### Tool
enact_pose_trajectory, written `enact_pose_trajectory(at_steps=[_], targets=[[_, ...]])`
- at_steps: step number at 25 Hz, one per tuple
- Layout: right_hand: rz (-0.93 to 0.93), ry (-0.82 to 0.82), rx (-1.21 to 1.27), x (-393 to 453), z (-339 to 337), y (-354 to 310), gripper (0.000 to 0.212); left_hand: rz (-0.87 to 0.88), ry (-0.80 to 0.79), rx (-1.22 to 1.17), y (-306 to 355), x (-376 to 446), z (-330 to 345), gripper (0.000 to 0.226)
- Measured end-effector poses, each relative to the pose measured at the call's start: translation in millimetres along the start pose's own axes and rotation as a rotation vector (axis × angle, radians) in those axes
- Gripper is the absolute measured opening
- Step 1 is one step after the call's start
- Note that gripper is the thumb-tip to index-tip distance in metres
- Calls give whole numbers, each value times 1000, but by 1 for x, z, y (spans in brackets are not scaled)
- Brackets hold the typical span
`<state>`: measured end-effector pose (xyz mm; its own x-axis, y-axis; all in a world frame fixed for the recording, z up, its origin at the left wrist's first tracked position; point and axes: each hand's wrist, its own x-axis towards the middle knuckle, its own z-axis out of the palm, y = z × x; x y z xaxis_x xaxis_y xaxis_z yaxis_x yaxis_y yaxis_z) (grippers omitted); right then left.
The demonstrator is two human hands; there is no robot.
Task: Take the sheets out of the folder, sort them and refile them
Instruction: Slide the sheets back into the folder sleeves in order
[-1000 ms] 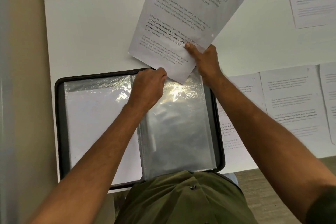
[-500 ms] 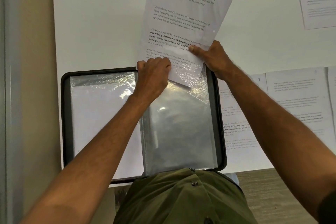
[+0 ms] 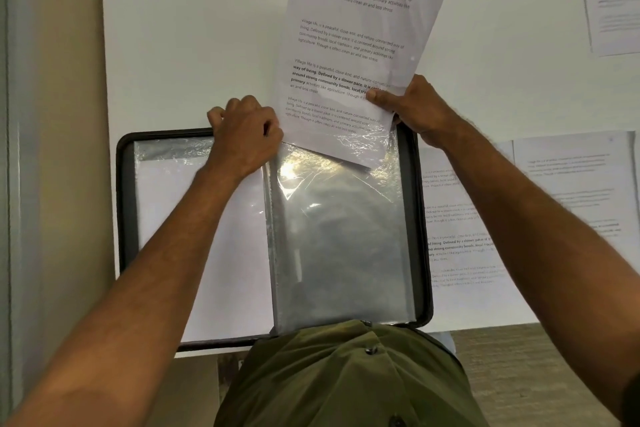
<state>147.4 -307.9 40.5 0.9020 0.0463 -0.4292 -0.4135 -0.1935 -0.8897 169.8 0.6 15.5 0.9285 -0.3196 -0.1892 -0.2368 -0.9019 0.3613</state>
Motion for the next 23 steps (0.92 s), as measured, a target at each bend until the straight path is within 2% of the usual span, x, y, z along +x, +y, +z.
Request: enact_pose_trajectory(at_steps=[2,4,8,11,15,17,21,23], targets=[[-3,-13,-5,1,0,1,28,-41,-3,-7,-4,2,1,17],[5,-37,6,2,-1,1,34,-90,17,-121,-3,2,1,16],[35,-148,-6,7,-4,3,46,-312,3,-692,6,10,-5,23],[38,-240,-34,9,-2,0,45,-442,11,-972,8,21,-6,20],[85,-327,-139,14,-2,0,49,-504,-35,-1049,4,30,0,32],[111,-334,-189,17,-2,-1,49,-490,-58,-1075,4,31,-1,26],[106,-197,-63,22,-4,-5,33,-447,-109,-1070,4,31,-3,15],[102,-168,-12,25,-5,-7,35,-423,-147,-1033,2,31,-5,14]])
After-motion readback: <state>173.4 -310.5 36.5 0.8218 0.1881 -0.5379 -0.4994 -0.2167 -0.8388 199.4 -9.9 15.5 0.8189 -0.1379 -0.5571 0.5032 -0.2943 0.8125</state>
